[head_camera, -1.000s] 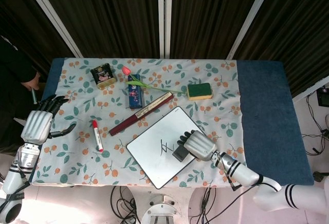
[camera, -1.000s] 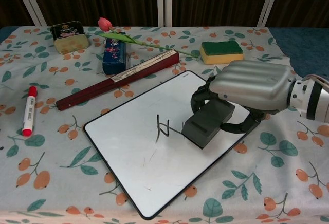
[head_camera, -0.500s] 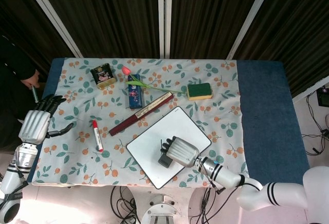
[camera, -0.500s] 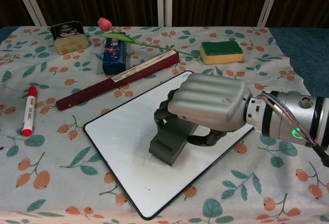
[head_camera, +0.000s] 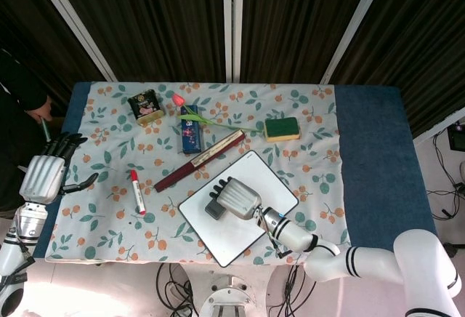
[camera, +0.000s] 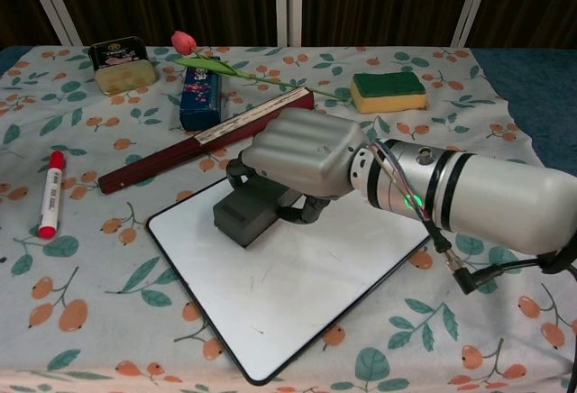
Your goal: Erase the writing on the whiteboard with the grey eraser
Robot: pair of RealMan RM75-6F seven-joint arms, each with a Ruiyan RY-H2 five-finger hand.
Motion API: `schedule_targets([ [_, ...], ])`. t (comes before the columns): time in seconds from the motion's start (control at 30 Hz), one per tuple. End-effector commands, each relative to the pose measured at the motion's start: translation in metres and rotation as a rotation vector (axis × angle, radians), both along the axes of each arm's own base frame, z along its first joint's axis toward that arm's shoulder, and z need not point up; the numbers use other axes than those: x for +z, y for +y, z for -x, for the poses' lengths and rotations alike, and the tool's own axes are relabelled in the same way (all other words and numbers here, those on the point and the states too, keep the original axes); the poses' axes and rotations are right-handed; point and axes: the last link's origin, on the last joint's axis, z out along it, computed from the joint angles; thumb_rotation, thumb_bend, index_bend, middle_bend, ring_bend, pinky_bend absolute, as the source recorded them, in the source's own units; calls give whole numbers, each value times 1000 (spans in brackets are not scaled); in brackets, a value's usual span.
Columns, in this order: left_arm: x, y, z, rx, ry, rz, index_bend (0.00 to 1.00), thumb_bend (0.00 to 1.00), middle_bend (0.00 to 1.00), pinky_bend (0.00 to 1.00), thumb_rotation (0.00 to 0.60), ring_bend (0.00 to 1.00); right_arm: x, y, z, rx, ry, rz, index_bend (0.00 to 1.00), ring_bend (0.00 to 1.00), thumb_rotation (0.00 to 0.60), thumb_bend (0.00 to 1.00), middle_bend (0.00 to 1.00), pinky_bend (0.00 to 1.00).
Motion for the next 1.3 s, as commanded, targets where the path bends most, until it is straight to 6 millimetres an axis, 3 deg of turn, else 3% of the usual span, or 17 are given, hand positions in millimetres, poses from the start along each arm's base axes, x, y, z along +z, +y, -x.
schedule_targets([
  [0.03, 1, 0, 1, 3, 1, -2, 161, 158, 133, 181, 130, 82, -4, -13, -11, -9, -10, 36, 706, 479, 600, 350, 612, 490],
  [0.2, 3, 1, 4, 7, -2, -1, 161, 158, 133, 181, 133, 82, 0, -22, -14, -18, -33, 70, 705, 479, 600, 350, 607, 489],
  [0.5, -1, 1, -1, -4, -7, 10, 161, 158, 133, 182, 129, 83, 8, -9, -10, 10, -30, 23, 705, 480, 600, 350, 607, 488],
  [1.03, -12, -2, -13, -26, 3, 36, 161, 158, 133, 182, 131, 83, 48, 24, 24, -1, 57, -66, 707, 480, 600, 350, 615, 489],
  [1.3, -16, -3, -16, -26, 5, 46, 161, 158, 133, 182, 131, 82, 74, 47, 54, -68, 98, -121, 708, 481, 600, 350, 619, 492],
])
